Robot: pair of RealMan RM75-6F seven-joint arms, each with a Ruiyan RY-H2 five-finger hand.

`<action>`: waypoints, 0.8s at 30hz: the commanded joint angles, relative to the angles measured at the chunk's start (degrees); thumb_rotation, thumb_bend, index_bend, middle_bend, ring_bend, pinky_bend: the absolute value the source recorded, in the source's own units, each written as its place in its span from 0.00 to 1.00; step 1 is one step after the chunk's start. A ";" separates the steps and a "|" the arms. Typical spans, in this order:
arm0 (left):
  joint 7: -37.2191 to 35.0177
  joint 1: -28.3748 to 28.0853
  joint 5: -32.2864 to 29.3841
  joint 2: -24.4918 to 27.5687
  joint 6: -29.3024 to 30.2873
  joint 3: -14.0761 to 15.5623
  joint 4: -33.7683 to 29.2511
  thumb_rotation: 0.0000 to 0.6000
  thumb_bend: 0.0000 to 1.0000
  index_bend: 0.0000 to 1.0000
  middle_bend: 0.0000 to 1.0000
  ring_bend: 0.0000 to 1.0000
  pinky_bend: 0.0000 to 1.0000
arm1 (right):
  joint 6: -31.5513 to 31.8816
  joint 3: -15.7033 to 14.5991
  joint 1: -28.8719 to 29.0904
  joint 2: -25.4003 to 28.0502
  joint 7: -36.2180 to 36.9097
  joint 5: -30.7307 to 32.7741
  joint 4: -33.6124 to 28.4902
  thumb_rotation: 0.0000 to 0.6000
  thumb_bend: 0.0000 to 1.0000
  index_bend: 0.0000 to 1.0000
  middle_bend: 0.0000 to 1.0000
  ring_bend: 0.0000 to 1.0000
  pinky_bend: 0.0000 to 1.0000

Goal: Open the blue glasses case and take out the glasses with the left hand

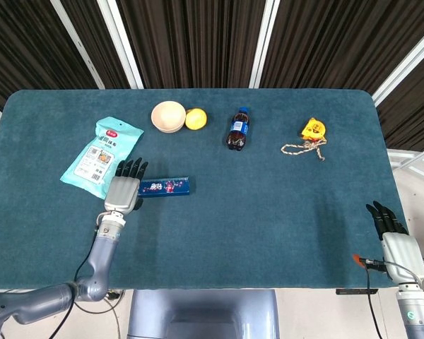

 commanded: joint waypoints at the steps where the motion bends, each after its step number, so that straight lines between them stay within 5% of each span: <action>1: 0.12 0.81 1.09 1.60 0.52 1.31 -1.90 1.00 0.24 0.00 0.06 0.00 0.01 | -0.01 -0.02 0.00 0.00 0.01 -0.04 -0.07 1.00 0.12 0.00 0.00 0.00 0.21; 6: 0.76 0.98 0.48 3.01 -0.04 1.57 -3.40 1.00 0.29 0.00 0.14 0.00 0.02 | -0.03 -0.04 0.02 -0.03 0.02 -0.13 -0.06 1.00 0.12 0.00 0.00 0.00 0.21; 24: 4.16 -2.21 -4.49 2.54 -3.16 -0.30 -5.05 1.00 0.40 0.00 0.19 0.00 0.02 | -0.18 0.05 0.09 0.05 0.06 0.04 -0.10 1.00 0.13 0.00 0.00 0.00 0.21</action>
